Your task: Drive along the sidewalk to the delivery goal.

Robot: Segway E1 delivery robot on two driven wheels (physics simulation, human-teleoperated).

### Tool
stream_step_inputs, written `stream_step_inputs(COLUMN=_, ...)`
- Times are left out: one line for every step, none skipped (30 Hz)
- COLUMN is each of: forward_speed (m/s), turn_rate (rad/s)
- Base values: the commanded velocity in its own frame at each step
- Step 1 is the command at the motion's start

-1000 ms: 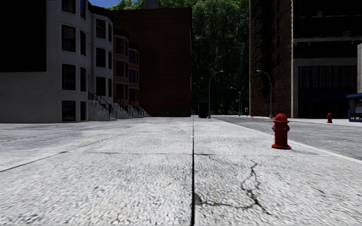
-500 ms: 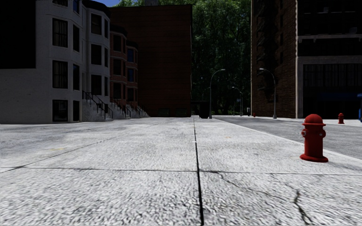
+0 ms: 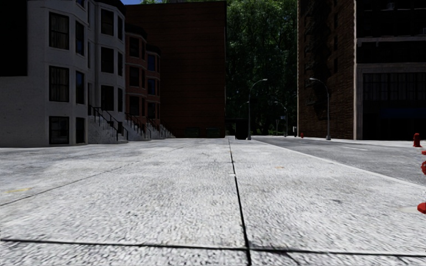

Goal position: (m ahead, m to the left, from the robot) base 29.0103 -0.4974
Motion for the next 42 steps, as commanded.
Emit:
stream_step_inputs(forward_speed=2.00, turn_rate=0.00)
stream_step_inputs(forward_speed=2.00, turn_rate=0.00)
stream_step_inputs(forward_speed=2.00, turn_rate=0.00)
stream_step_inputs(forward_speed=2.00, turn_rate=0.00)
stream_step_inputs(forward_speed=2.00, turn_rate=0.00)
stream_step_inputs(forward_speed=2.00, turn_rate=0.00)
stream_step_inputs(forward_speed=2.00, turn_rate=0.00)
stream_step_inputs(forward_speed=2.00, turn_rate=0.00)
stream_step_inputs(forward_speed=2.00, turn_rate=0.00)
stream_step_inputs(forward_speed=2.00, turn_rate=0.00)
stream_step_inputs(forward_speed=2.00, turn_rate=0.00)
stream_step_inputs(forward_speed=2.00, turn_rate=0.00)
stream_step_inputs(forward_speed=2.00, turn_rate=0.00)
stream_step_inputs(forward_speed=2.00, turn_rate=0.00)
stream_step_inputs(forward_speed=2.00, turn_rate=0.00)
stream_step_inputs(forward_speed=2.00, turn_rate=0.00)
stream_step_inputs(forward_speed=2.00, turn_rate=0.00)
stream_step_inputs(forward_speed=2.00, turn_rate=0.00)
stream_step_inputs(forward_speed=2.00, turn_rate=0.00)
stream_step_inputs(forward_speed=2.00, turn_rate=0.00)
stream_step_inputs(forward_speed=2.00, turn_rate=0.00)
stream_step_inputs(forward_speed=2.00, turn_rate=0.00)
stream_step_inputs(forward_speed=2.00, turn_rate=0.00)
stream_step_inputs(forward_speed=2.00, turn_rate=0.00)
stream_step_inputs(forward_speed=2.00, turn_rate=0.00)
stream_step_inputs(forward_speed=2.00, turn_rate=0.00)
stream_step_inputs(forward_speed=2.00, turn_rate=0.00)
stream_step_inputs(forward_speed=2.00, turn_rate=0.00)
stream_step_inputs(forward_speed=2.00, turn_rate=0.00)
stream_step_inputs(forward_speed=2.00, turn_rate=0.00)
stream_step_inputs(forward_speed=2.00, turn_rate=0.00)
stream_step_inputs(forward_speed=2.00, turn_rate=0.00)
stream_step_inputs(forward_speed=2.00, turn_rate=0.00)
stream_step_inputs(forward_speed=2.00, turn_rate=0.00)
stream_step_inputs(forward_speed=2.00, turn_rate=0.00)
stream_step_inputs(forward_speed=2.00, turn_rate=0.00)
stream_step_inputs(forward_speed=2.00, turn_rate=0.00)
stream_step_inputs(forward_speed=2.00, turn_rate=0.00)
stream_step_inputs(forward_speed=2.00, turn_rate=0.00)
stream_step_inputs(forward_speed=2.00, turn_rate=0.00)
stream_step_inputs(forward_speed=2.00, turn_rate=0.00)
stream_step_inputs(forward_speed=2.00, turn_rate=0.00)
